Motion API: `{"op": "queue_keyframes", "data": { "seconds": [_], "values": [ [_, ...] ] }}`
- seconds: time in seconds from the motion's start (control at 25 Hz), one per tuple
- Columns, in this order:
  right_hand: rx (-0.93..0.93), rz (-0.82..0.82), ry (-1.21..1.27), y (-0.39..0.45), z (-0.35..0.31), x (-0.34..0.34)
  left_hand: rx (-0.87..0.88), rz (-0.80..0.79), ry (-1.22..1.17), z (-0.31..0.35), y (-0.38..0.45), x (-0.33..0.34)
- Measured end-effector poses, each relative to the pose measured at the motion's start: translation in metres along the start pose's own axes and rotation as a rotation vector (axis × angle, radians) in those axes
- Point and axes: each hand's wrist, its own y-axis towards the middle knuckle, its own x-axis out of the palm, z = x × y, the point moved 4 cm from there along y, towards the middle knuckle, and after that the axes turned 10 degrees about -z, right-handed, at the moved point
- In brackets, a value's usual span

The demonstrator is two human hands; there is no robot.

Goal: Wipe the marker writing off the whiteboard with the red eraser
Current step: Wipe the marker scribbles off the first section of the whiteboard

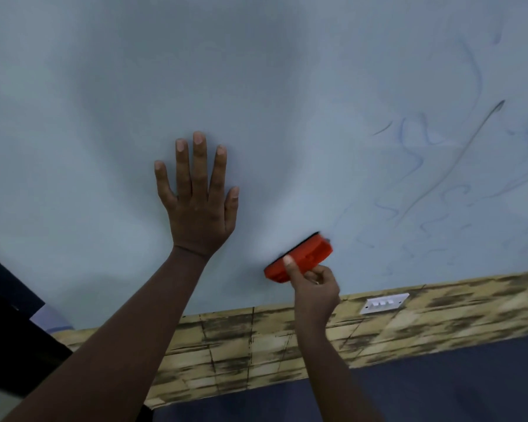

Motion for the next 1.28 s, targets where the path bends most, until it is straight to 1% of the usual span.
{"op": "queue_keyframes", "data": {
  "seconds": [0.08, 0.12, 0.24, 0.32, 0.4, 0.52, 0.6, 0.68, 0.76, 0.88, 1.0, 1.08, 1.16, 1.2, 1.28],
  "values": [
    [0.039, -0.026, 0.194, 0.012, -0.023, -0.001, 0.014, 0.001, 0.005, 0.000, -0.001, 0.000],
    [0.060, -0.046, 0.245, 0.017, -0.035, -0.003, 0.017, 0.000, 0.000, 0.001, 0.000, 0.000],
    [0.095, -0.078, 0.267, 0.019, -0.042, -0.003, 0.011, -0.015, 0.001, 0.001, -0.001, -0.001],
    [0.132, -0.091, 0.264, 0.011, -0.022, 0.002, 0.002, -0.016, -0.006, 0.001, -0.002, -0.001],
    [0.216, -0.102, 0.265, -0.003, 0.015, 0.014, 0.002, -0.015, -0.007, 0.003, -0.003, -0.002],
    [0.440, -0.160, 0.328, -0.022, 0.082, 0.029, 0.005, -0.011, 0.001, 0.004, -0.001, -0.003],
    [0.612, -0.232, 0.344, -0.035, 0.122, 0.035, 0.006, -0.021, -0.002, 0.003, -0.001, -0.003],
    [0.710, -0.290, 0.362, -0.041, 0.144, 0.040, 0.008, -0.032, 0.000, 0.004, -0.003, -0.003],
    [0.736, -0.300, 0.406, -0.045, 0.149, 0.041, 0.013, -0.040, -0.006, 0.004, -0.004, -0.003],
    [0.714, -0.268, 0.413, -0.043, 0.137, 0.041, 0.016, -0.040, -0.007, 0.003, -0.004, -0.002],
    [0.626, -0.197, 0.388, -0.033, 0.104, 0.031, 0.015, -0.040, -0.019, 0.003, -0.007, -0.002],
    [0.515, -0.112, 0.379, -0.022, 0.067, 0.022, 0.018, -0.045, -0.018, 0.004, -0.008, -0.001],
    [0.366, -0.010, 0.385, -0.011, 0.025, 0.014, 0.026, -0.046, -0.017, 0.003, -0.008, -0.001],
    [0.294, 0.021, 0.364, -0.008, 0.006, 0.011, 0.028, -0.045, -0.020, 0.003, -0.008, -0.002],
    [0.197, 0.024, 0.257, -0.007, -0.016, 0.012, 0.028, -0.048, -0.031, 0.003, -0.010, -0.001]
  ]
}}
